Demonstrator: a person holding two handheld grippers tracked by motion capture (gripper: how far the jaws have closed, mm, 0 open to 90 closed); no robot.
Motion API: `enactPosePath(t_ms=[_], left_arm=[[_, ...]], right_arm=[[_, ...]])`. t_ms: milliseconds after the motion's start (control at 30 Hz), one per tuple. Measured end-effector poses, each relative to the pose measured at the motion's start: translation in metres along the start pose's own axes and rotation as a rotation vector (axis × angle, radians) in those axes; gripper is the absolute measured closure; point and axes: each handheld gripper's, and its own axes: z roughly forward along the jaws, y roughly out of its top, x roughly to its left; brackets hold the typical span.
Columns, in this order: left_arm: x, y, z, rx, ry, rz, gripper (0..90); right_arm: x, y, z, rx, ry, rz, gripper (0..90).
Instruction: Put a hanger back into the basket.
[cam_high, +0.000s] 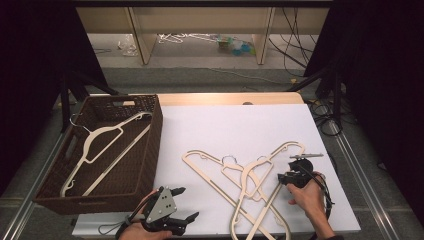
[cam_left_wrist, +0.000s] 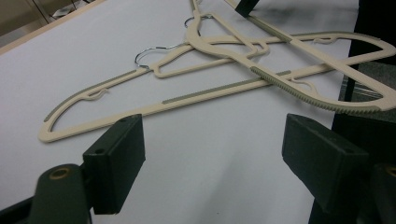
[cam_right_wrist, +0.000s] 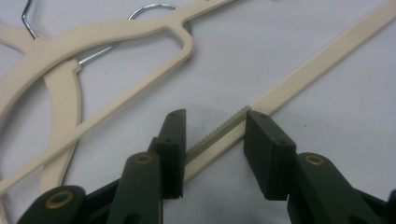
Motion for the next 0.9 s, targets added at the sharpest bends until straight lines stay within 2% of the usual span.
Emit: enactPosePath(t_ms=[33,67,133,233,333,367,400,433,467,500,533,633,733,767,833,900], left_arm=[[0.0,0.0,0.0,0.004,-0.006,-0.001,21.4],[0.0,0.0,0.0,0.007,0.005,0.007,21.4],[0.0,0.0,0.0,0.006,0.001,0.009,21.5],[0.0,0.0,0.002,0.013,-0.006,0.011,21.5],[0.0,0.0,0.002,0.012,-0.004,0.015,21.5],[0.0,0.0,0.003,0.01,-0.012,0.011,21.6],[0.0,0.0,0.002,0.015,-0.009,0.019,21.6],[0.001,0.0,0.002,0.021,-0.001,0.034,21.6],[0.0,0.0,0.003,0.007,-0.009,0.023,21.6],[0.0,0.001,0.002,0.007,-0.005,0.019,21.5],[0.001,0.001,0.002,0.007,-0.006,0.018,21.6],[0.002,0.0,0.0,0.016,-0.003,0.035,21.5],[0.003,0.0,0.0,0.017,0.001,0.03,21.5],[0.003,-0.001,-0.001,0.013,-0.002,0.023,21.5],[0.003,0.0,-0.001,0.005,0.0,0.022,21.5],[0.002,0.001,-0.001,0.007,0.003,0.021,21.5]], right_arm=[[0.0,0.001,0.001,-0.002,-0.006,0.01,61.5],[-0.002,0.002,0.002,-0.009,-0.007,-0.016,61.5],[-0.004,0.005,0.005,-0.013,-0.013,-0.035,61.8],[-0.005,0.01,0.01,-0.03,0.004,-0.003,62.4],[-0.006,0.015,0.013,-0.033,0.004,0.004,63.4],[-0.005,0.016,0.014,-0.042,0.001,-0.01,63.3],[-0.005,0.017,0.013,-0.022,0.0,-0.025,63.2],[-0.005,0.018,0.013,-0.019,-0.007,-0.027,63.3],[-0.004,0.018,0.013,-0.023,-0.005,-0.021,63.3],[-0.002,0.018,0.012,-0.011,-0.015,-0.038,61.8],[0.001,0.019,0.01,0.013,-0.021,-0.034,56.0],[0.014,0.016,0.005,0.08,0.015,-0.03,45.9],[0.023,0.01,-0.001,0.135,0.01,-0.047,43.0],[0.026,0.009,-0.002,0.146,0.009,-0.028,42.3],[0.03,0.005,-0.005,0.174,0.001,-0.045,39.6],[0.037,0.001,-0.007,0.209,0.022,-0.065,37.8]])
